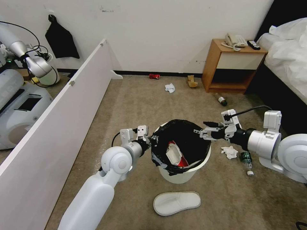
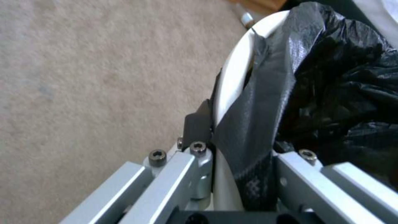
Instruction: Pick up the trash bin and place the garbage on the floor into it.
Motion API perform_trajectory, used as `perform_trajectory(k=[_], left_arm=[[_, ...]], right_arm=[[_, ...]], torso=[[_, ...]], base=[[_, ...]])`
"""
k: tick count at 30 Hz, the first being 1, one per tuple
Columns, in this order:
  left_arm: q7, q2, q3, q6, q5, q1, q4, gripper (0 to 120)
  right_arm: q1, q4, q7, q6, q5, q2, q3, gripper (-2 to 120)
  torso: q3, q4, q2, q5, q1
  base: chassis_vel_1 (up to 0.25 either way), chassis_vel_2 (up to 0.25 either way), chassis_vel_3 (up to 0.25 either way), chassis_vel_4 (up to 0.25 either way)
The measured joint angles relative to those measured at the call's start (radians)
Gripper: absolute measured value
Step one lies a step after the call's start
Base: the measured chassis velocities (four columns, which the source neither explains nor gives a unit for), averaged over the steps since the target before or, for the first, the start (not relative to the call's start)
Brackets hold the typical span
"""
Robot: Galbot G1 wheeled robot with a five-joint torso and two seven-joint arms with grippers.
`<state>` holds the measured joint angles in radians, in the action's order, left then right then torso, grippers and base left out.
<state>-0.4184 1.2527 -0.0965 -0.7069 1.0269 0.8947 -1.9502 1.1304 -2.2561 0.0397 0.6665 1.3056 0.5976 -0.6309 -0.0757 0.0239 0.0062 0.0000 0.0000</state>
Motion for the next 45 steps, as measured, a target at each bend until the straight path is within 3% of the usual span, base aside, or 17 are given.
perform_trajectory(k=[1,7,10,15,22,36,41,45], left_arm=[[-0.003,0.001,-0.017,0.000,0.002,-0.001,-0.001,4],[-0.016,-0.008,-0.074,-0.004,0.023,0.003,-0.020,4],[-0.019,-0.013,-0.090,-0.006,0.029,0.009,-0.028,4],[-0.028,-0.036,-0.167,-0.010,0.050,0.029,-0.052,4],[-0.031,-0.040,-0.224,-0.011,0.066,0.034,-0.061,4],[-0.035,-0.043,-0.254,-0.013,0.059,0.084,-0.091,4],[-0.035,-0.053,-0.275,-0.013,0.060,0.089,-0.097,4],[-0.032,-0.057,-0.289,-0.013,0.060,0.099,-0.105,4]], right_arm=[[-0.012,0.000,0.067,-0.046,-0.060,0.009,-0.015,100],[-0.054,-0.002,0.120,-0.116,-0.107,0.046,-0.062,100],[-0.061,0.005,0.127,-0.127,-0.122,0.054,-0.068,100],[-0.047,0.034,0.138,-0.160,-0.175,0.091,-0.120,100],[-0.003,0.072,0.151,-0.190,-0.233,0.123,-0.166,100],[0.046,0.112,0.152,-0.216,-0.317,0.158,-0.108,100],[0.096,0.155,0.194,-0.219,-0.443,0.163,-0.045,100],[0.152,0.235,0.320,-0.274,-0.624,0.163,-0.007,100]], torso=[[0.000,0.0000,0.000,-0.0001,0.000],[0.000,0.0001,0.000,-0.0001,0.000],[0.000,0.0001,0.000,-0.0002,0.000],[0.000,-0.0002,0.000,-0.0001,0.000],[0.000,0.0002,0.000,0.0000,0.000],[0.000,0.0000,0.000,-0.0002,0.000],[0.000,-0.0002,0.000,0.0001,0.000],[0.000,0.0002,0.000,0.0002,0.000]], base=[[0.000,0.000,0.000,0.000],[0.000,0.000,0.000,0.000],[0.000,0.000,0.000,0.000],[0.000,0.000,0.000,0.000],[0.000,0.000,0.000,0.000],[0.000,0.000,0.000,0.000],[0.000,0.000,0.000,0.000],[0.000,0.000,0.000,0.000]])
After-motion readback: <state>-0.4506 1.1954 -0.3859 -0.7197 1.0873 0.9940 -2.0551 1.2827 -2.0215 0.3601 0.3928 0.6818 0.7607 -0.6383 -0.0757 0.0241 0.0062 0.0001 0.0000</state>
